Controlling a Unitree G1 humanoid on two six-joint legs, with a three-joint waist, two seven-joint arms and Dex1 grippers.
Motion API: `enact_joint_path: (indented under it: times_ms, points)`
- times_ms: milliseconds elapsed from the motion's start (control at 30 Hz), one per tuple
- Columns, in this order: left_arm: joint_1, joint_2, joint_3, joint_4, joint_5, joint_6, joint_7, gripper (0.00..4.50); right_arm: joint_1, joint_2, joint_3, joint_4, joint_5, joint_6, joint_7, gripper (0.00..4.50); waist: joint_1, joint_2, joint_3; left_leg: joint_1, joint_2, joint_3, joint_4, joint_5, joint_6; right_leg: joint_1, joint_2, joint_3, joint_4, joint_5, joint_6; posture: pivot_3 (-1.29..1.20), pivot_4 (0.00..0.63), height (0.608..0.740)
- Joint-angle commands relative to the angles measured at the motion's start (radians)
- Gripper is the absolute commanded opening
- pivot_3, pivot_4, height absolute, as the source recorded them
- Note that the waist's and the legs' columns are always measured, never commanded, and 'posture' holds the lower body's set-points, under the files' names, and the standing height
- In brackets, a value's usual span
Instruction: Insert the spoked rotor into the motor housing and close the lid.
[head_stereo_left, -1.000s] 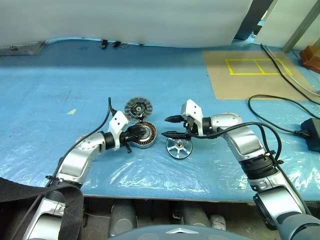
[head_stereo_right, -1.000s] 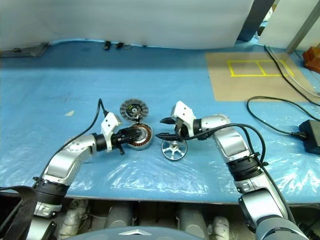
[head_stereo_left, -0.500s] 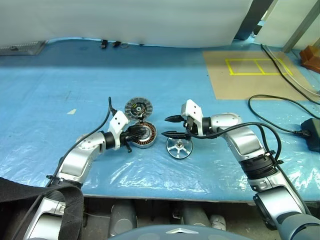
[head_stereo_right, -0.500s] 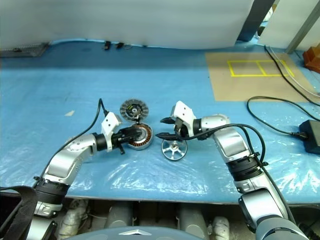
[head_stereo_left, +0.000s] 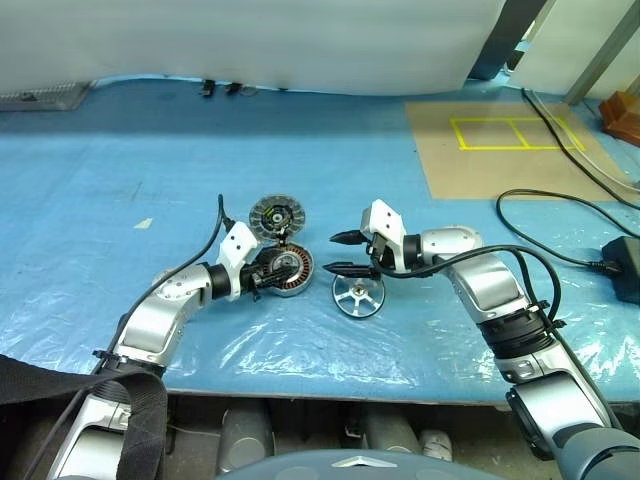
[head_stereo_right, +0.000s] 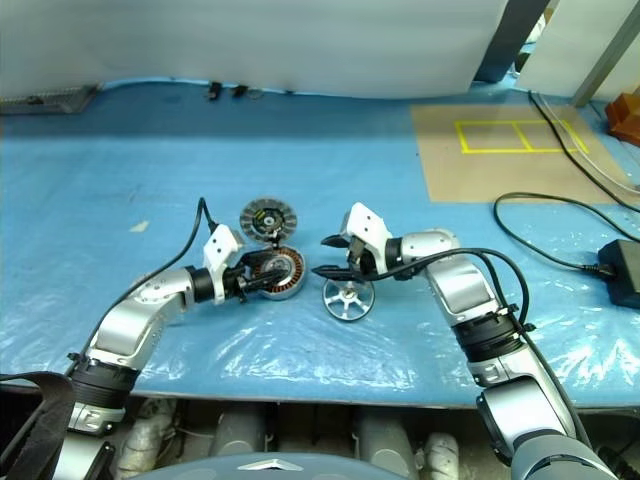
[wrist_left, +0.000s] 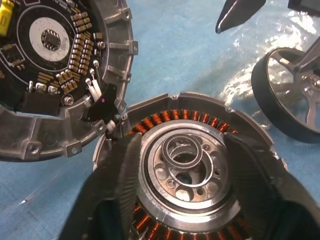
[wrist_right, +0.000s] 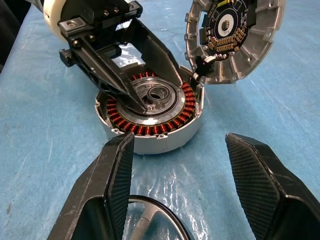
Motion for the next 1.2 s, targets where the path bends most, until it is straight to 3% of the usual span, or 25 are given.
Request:
enact_joint_path:
  times_ms: [33,133,233,500,1200]
  points:
    - [-0.006,-0.003,0.062,-0.044,-0.060,0.024,0.011,3.29,-0.028,0.004,-0.006,-0.007,0.002,-0.023,-0.002,2.94,-0.001,0.000,0.000,0.000,0.000,0.000,0.000,0.000,-0.001,0.000,0.000,0.000,0.000,0.000,0.000,0.00,0.150,0.740]
    - [-0.006,-0.012,0.079,-0.053,-0.083,0.028,0.019,3.29,-0.030,0.005,-0.004,-0.001,0.001,-0.029,-0.003,2.94,-0.001,0.000,0.000,0.000,0.000,0.000,0.000,0.001,-0.001,0.000,0.000,0.000,0.000,0.000,0.000,0.00,0.150,0.740]
    - [-0.004,-0.023,0.076,-0.059,-0.102,0.039,0.015,2.69,-0.032,0.005,-0.001,0.003,-0.002,-0.034,-0.004,2.94,0.001,0.000,0.000,0.000,0.000,0.000,0.000,0.001,-0.001,0.000,0.000,0.000,0.000,0.000,0.000,0.00,0.150,0.740]
    - [-0.021,-0.048,0.035,-0.035,-0.033,-0.002,0.057,0.02,-0.035,0.004,-0.002,0.002,-0.004,-0.038,-0.006,2.94,0.000,0.000,0.000,0.000,0.000,0.000,0.000,0.001,-0.001,0.000,0.000,0.000,-0.001,0.000,0.000,0.00,0.150,0.740]
    - [-0.060,0.021,-0.013,-0.009,0.027,0.046,0.004,0.02,-0.045,0.008,-0.001,0.025,-0.024,-0.054,-0.020,2.94,0.000,0.000,0.000,0.000,0.000,0.000,0.000,0.001,-0.001,0.000,0.000,0.000,-0.001,0.000,0.000,0.00,0.150,0.740]
